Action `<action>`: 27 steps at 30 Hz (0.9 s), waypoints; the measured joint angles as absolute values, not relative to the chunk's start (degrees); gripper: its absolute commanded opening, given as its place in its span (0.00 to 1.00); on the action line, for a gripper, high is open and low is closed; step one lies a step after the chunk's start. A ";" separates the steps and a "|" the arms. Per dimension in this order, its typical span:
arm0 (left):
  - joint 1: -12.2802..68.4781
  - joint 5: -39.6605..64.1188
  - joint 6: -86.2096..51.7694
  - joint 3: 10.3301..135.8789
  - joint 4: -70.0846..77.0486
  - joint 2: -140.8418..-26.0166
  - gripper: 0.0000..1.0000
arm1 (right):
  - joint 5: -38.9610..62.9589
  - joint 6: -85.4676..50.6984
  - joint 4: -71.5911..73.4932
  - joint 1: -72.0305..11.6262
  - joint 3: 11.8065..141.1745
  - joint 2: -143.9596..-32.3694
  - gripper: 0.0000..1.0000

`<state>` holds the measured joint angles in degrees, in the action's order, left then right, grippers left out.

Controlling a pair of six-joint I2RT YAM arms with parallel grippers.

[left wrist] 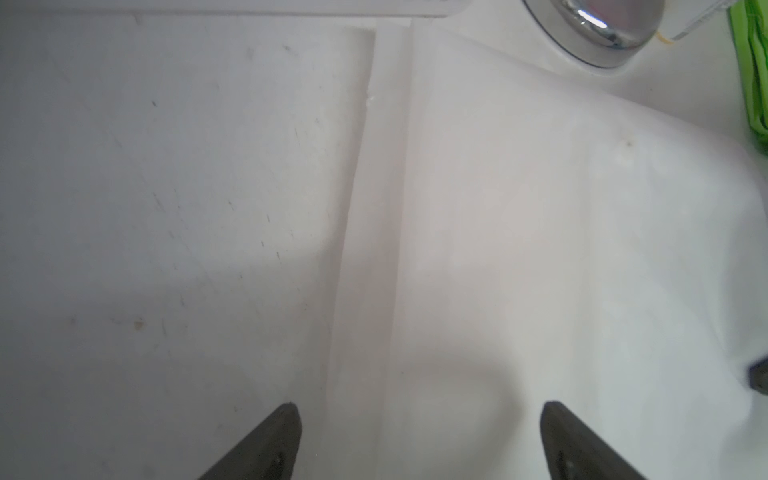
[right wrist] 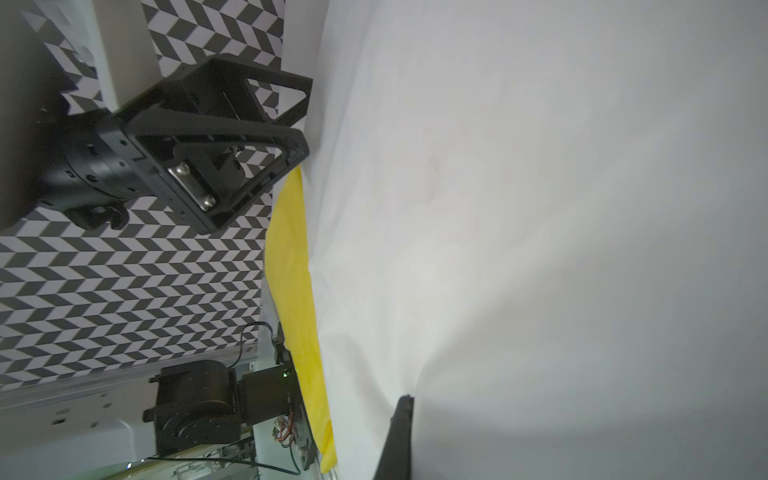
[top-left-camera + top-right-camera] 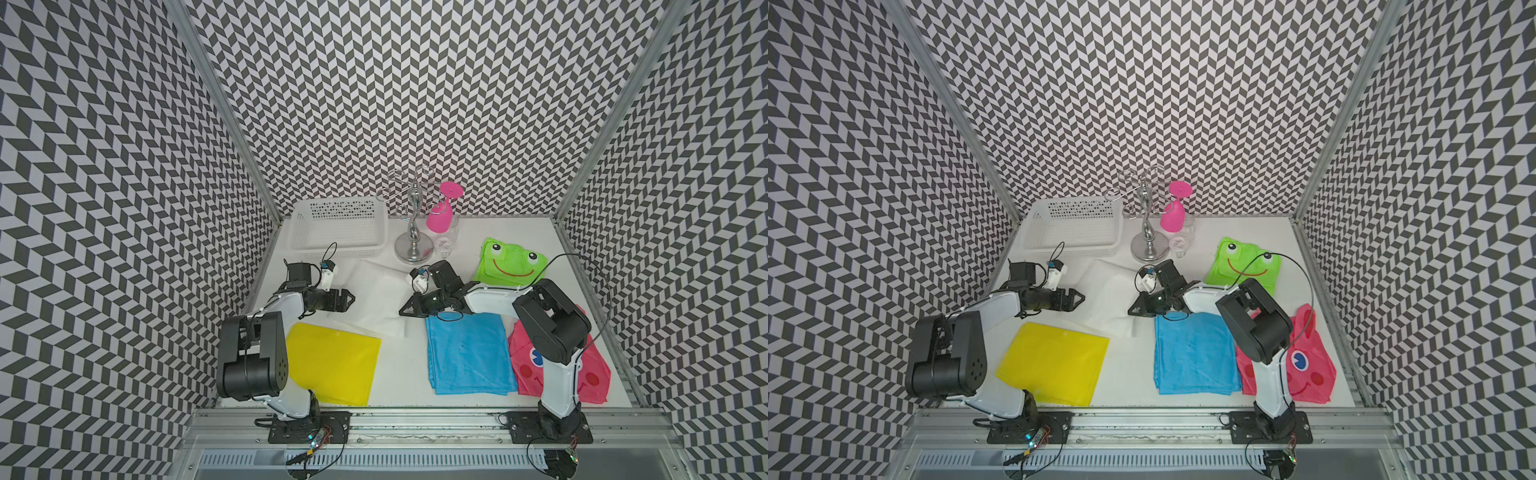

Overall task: Put the folded raincoat in the basket
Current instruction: Pick up the raincoat from the center of the board.

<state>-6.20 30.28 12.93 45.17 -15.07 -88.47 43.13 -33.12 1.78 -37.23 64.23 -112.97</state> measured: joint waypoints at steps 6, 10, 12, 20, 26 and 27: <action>-6.17 34.41 24.23 45.12 -17.72 -78.56 1.00 | 44.93 -40.62 3.29 -37.21 64.23 -112.86 0.00; -5.15 41.78 35.70 47.27 -20.36 -75.88 1.00 | 45.80 -47.18 6.68 -37.21 63.57 -112.40 0.00; -2.63 43.27 41.69 47.44 -20.23 -75.79 1.00 | 45.93 -50.85 8.82 -37.21 63.05 -112.01 0.00; 7.53 45.08 57.28 36.95 -12.67 -73.01 1.00 | 46.11 -66.46 17.96 -36.95 61.89 -111.98 0.00; 7.51 46.33 66.13 32.21 -6.63 -71.50 1.00 | 46.15 -76.09 24.23 -36.84 60.03 -112.01 0.00; 7.51 46.33 66.89 31.27 -5.89 -71.13 1.00 | 46.15 -77.34 24.97 -36.84 60.03 -112.01 0.00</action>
